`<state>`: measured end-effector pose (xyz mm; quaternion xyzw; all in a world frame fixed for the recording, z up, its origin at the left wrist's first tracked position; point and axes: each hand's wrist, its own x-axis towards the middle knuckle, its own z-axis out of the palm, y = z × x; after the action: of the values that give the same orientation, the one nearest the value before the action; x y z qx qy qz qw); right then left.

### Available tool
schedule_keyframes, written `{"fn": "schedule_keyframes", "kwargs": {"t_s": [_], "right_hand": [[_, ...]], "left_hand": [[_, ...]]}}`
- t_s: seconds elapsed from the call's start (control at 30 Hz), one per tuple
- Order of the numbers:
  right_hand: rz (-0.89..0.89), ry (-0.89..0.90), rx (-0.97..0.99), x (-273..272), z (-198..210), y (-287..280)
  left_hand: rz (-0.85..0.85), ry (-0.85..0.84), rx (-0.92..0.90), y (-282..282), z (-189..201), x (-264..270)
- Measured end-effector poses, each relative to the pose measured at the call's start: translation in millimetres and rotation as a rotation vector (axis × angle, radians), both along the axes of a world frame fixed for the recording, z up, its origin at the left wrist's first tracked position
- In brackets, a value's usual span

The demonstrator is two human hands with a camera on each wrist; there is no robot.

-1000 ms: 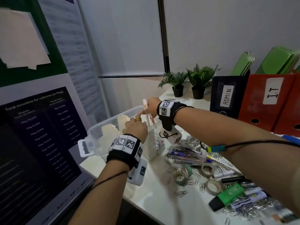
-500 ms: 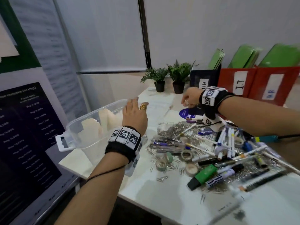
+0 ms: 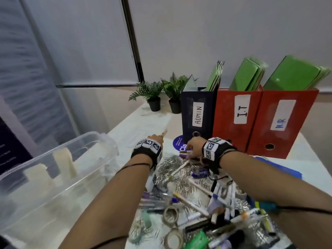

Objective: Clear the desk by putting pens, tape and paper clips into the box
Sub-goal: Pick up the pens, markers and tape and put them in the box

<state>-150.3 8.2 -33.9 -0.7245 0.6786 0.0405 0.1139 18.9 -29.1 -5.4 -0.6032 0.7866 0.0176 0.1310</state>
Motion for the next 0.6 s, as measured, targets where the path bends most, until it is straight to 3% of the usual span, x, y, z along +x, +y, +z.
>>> {"fn": "schedule_keyframes", "kwargs": {"t_s": [0.1,0.33,0.6], "right_hand": [[0.031,0.026,0.068,-5.3,-14.9,-25.3],[0.106,0.118,0.074,-12.0,-37.9,-38.4],[0.138,0.146,0.168,-10.4,-47.7,-47.3]], "left_hand": [[-0.009,-0.034,0.043,-41.7,-10.8,-16.8],[-0.089,-0.115,0.031,-38.9,-2.2,-24.4],[-0.037,-0.152,0.019,-46.7,-10.6,-27.4]]}}
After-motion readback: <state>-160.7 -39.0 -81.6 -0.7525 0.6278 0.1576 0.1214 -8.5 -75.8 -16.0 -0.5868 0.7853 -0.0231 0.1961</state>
